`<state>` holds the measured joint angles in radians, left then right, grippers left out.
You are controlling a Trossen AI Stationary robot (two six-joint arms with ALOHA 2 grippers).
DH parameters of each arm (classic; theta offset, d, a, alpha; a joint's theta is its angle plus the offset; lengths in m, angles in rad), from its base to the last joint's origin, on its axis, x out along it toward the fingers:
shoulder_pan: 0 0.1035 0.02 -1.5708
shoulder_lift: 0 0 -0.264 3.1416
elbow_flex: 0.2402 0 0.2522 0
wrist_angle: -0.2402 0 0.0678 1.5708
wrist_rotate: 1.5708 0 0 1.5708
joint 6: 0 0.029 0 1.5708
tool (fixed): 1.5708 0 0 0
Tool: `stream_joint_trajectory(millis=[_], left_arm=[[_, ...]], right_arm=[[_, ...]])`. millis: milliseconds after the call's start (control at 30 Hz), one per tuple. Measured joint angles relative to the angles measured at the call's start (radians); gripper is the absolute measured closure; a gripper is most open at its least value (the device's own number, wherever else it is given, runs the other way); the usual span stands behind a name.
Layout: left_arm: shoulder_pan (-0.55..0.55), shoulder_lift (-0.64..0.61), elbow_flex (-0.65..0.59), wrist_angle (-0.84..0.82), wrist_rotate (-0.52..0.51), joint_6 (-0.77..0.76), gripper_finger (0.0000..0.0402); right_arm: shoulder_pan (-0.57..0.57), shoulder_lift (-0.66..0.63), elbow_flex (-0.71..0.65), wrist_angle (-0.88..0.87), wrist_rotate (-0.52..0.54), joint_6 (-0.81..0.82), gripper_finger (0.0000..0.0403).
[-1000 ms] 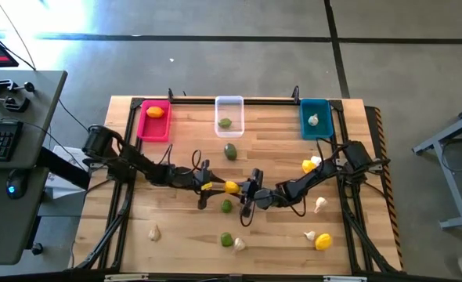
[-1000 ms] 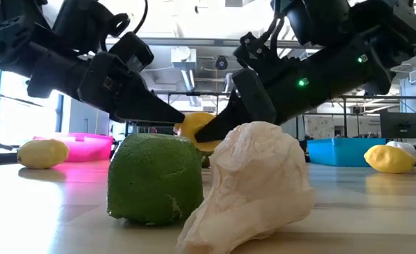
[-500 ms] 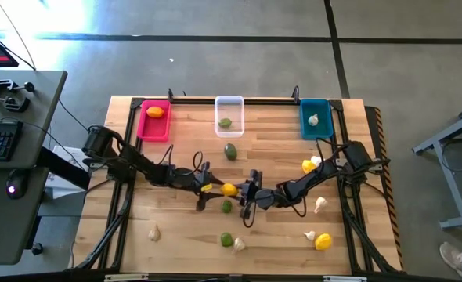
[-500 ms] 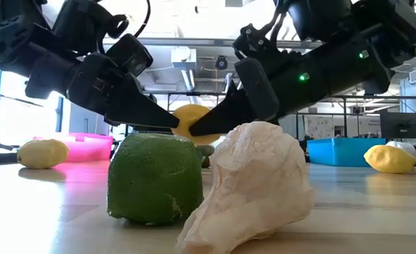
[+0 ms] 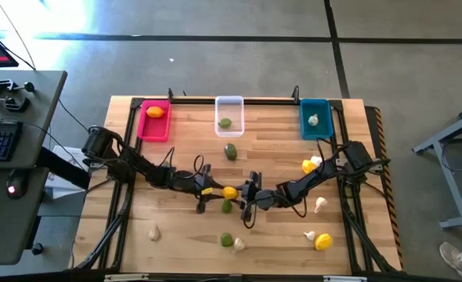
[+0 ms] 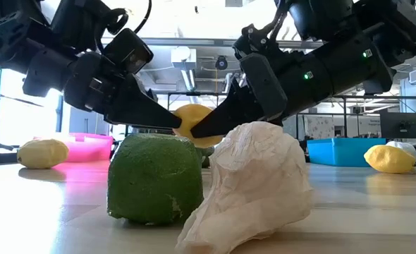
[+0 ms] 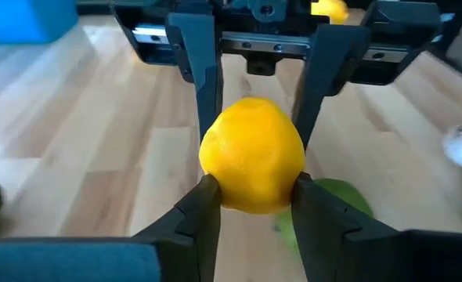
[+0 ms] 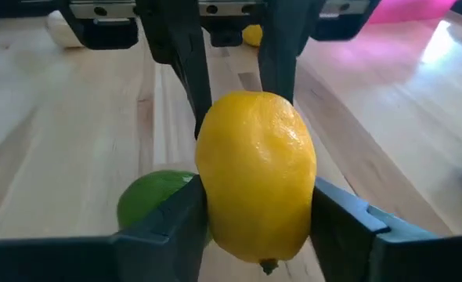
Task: Sort produce into baskets
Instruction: Put the lemon into the pink bin
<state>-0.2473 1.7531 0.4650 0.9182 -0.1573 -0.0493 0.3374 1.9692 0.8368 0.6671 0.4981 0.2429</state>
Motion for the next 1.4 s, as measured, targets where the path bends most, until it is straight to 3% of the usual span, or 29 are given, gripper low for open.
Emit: stream_joint_trajectory(millis=[200, 533, 700, 833, 933, 1133, 1400], left_arm=[[0.013, -0.006, 0.003, -0.016, -0.040, 0.023, 0.0298], [0.010, -0.007, 0.004, -0.056, -0.162, 0.026, 0.0299], [0.006, -0.022, 0.003, -0.090, -0.175, 0.024, 0.0299], [-0.015, -0.061, 0.002, -0.139, -0.205, 0.037, 0.0300], [-0.028, -0.116, 0.002, -0.214, -0.256, 0.043, 0.0300], [-0.023, -0.301, 0.002, -0.465, -0.409, -0.008, 0.0300], [0.022, -0.579, 0.002, -0.953, -0.708, -0.401, 0.0300]], right_arm=[[0.018, 0.000, 0.003, -0.032, 0.109, 0.033, 0.0178], [0.038, 0.000, 0.003, -0.045, 0.165, 0.014, 0.0165], [0.037, 0.000, 0.003, -0.091, 0.149, 0.024, 0.0164], [0.027, 0.000, 0.002, -0.146, 0.023, 0.071, 0.0164], [0.027, 0.000, 0.002, -0.184, 0.001, 0.091, 0.0166], [0.040, 0.000, 0.002, -0.295, 0.056, 0.200, 0.0222], [0.072, -0.001, 0.002, -0.314, 0.068, 0.277, 0.0348]])
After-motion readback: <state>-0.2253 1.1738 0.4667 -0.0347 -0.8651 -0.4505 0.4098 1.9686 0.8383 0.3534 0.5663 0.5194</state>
